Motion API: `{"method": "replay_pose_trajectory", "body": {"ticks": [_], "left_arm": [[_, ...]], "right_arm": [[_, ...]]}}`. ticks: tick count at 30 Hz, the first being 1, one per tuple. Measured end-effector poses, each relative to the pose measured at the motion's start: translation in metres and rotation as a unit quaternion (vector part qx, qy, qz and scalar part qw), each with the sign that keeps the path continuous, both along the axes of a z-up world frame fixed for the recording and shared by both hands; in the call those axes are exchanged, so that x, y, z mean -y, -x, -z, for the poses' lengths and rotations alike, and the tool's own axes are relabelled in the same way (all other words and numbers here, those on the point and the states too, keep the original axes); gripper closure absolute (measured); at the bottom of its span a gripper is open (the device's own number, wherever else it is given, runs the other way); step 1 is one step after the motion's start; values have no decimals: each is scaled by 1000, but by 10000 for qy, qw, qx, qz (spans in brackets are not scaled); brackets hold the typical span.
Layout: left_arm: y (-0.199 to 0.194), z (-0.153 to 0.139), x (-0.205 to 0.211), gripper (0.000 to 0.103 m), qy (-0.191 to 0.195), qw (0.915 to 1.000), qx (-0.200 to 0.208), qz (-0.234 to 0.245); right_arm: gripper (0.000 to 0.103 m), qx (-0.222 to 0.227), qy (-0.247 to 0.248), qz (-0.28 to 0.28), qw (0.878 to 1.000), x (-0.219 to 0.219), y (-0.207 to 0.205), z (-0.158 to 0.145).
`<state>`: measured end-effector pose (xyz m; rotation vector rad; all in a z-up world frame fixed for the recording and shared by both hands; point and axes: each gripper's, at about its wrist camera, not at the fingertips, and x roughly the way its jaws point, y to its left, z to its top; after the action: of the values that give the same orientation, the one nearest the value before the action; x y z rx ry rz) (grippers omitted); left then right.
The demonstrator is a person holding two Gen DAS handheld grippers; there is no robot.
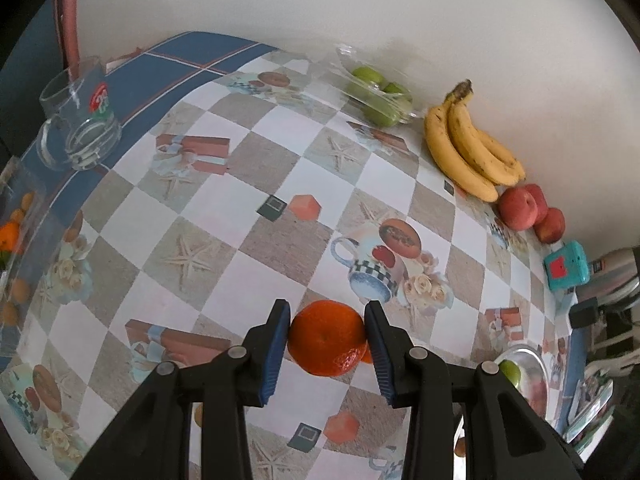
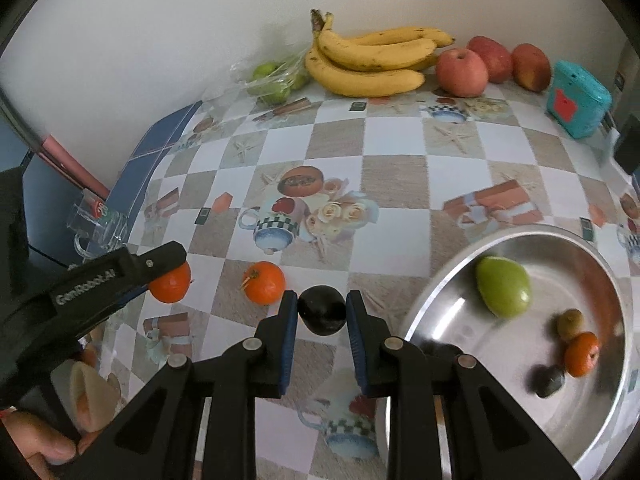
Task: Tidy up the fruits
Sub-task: 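Carry the tangerine and the dark plum over the steel bowl with both tools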
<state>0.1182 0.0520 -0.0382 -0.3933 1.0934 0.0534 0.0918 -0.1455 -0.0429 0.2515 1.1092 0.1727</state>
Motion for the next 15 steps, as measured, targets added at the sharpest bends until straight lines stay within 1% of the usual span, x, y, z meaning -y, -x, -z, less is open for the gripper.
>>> {"method": "replay_pose_trajectory", "body": {"ticks": [8, 12, 15], "left_arm": [[8, -7, 33, 62, -81, 9988, 70, 488], [15, -12, 55, 62, -88, 9965, 127, 827], [20, -15, 75, 62, -159, 9934, 150, 1126]], "right_arm": [[77, -23, -74, 238, 9997, 24, 19, -6], [77, -21, 5, 380, 9993, 37, 28, -8], [77, -15, -16, 621, 9981, 56, 34, -9]]}}
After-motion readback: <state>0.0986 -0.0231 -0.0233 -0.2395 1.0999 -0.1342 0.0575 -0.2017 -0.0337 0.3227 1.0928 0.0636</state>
